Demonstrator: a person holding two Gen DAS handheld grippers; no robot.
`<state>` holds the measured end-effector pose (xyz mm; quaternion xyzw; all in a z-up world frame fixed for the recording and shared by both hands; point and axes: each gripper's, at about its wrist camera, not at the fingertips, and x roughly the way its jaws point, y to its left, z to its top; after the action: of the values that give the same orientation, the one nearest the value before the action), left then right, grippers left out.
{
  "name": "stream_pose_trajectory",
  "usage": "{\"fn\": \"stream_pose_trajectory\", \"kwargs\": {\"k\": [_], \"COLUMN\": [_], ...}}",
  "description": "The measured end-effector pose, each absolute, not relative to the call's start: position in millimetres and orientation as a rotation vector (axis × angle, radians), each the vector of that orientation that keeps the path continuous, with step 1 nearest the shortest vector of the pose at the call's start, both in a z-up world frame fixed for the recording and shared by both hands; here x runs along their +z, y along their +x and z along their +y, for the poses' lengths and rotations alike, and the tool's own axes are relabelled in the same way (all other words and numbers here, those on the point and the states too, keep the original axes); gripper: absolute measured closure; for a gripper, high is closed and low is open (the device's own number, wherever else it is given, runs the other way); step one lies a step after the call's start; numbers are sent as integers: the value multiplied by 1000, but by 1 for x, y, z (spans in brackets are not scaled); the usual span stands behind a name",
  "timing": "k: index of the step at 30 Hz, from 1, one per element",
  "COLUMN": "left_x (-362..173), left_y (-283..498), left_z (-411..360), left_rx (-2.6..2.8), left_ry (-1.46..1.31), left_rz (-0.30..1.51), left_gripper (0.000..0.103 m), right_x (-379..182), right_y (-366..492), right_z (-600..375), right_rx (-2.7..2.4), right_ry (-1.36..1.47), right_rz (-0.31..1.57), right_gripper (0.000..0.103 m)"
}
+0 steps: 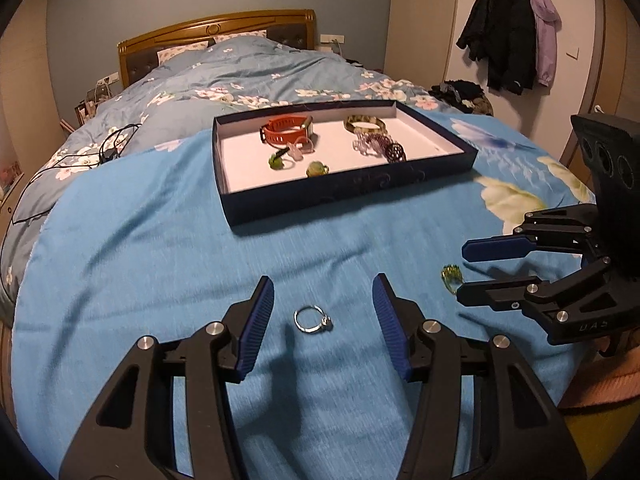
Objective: Organize jewelry
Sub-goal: 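Grasp the silver stone ring with the left tool while the right tool grasps the green beaded ring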
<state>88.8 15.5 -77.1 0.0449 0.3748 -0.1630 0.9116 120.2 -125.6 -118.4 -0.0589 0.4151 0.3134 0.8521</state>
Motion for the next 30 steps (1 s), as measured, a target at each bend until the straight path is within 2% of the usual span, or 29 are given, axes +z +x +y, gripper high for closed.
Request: {"fn": "stream_pose_trajectory", "kwargs": {"k": [4, 7, 9, 12, 15, 22, 24, 28, 30], "left_x": [-82, -85, -90, -92, -93, -92, -91, -93, -93], "left_y": [93, 97, 100, 101, 100, 98, 97, 95, 95], "left_z": [16, 16, 17, 15, 14, 13, 14, 14, 14], "left_rx": [-332, -337, -342, -344, -351, -343, -345, -340, -339], "left_ry": [86, 78, 66, 67, 65, 67, 68, 84, 85], "left_rz": [806, 835, 866, 875, 880, 872, 870, 873, 874], "left_gripper": [55, 60, 67, 70, 78, 79, 76, 75, 75], "right_x": [-122, -123, -123, -123, -123, -124, -125, -125, -125], "right_y": [121, 121, 121, 121, 121, 120, 121, 120, 120], "right_z": [-123, -122, -122, -121, -120, -116, -115, -113, -114], "right_rx": [652, 647, 647, 646, 643, 631, 631, 616, 601], "right_ry": [-120, -118, -120, -123, -126, -144, -148, -176, -187], "right_rz": [880, 882, 881, 882, 880, 874, 874, 865, 862], "right_gripper": [65, 65, 65, 65, 65, 68, 73, 77, 84]}}
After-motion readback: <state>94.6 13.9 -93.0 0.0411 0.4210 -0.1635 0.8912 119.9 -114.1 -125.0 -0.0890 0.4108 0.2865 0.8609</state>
